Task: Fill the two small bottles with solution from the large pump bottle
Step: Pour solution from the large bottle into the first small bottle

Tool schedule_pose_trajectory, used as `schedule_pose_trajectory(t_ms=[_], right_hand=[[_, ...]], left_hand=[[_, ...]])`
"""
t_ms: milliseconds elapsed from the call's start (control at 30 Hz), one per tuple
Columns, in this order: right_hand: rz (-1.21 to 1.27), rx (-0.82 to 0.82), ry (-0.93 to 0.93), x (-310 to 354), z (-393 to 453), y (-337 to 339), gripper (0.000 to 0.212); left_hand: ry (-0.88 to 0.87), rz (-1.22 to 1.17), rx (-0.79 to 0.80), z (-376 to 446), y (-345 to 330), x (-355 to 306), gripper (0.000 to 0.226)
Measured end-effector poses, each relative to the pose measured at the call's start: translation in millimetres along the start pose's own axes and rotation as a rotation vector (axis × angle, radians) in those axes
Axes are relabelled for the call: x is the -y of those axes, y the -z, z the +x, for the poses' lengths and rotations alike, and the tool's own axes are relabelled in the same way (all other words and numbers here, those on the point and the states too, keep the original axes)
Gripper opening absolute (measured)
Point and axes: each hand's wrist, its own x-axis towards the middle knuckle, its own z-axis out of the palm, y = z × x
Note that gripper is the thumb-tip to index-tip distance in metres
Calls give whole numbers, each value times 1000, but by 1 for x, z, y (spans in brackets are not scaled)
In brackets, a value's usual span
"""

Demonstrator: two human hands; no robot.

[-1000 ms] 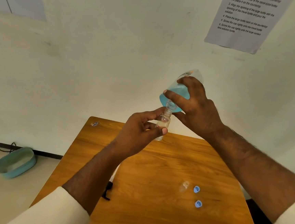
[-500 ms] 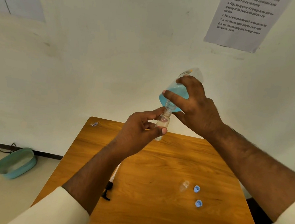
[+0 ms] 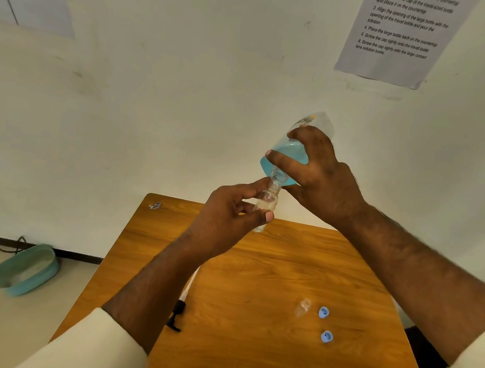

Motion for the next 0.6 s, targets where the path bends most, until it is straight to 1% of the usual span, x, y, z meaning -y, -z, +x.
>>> schedule_pose_trajectory(t_ms=[600], right_hand=[[-4,3,5,1,0,3,57]], left_hand=[[-1,-15,17,0,0,-2,52]])
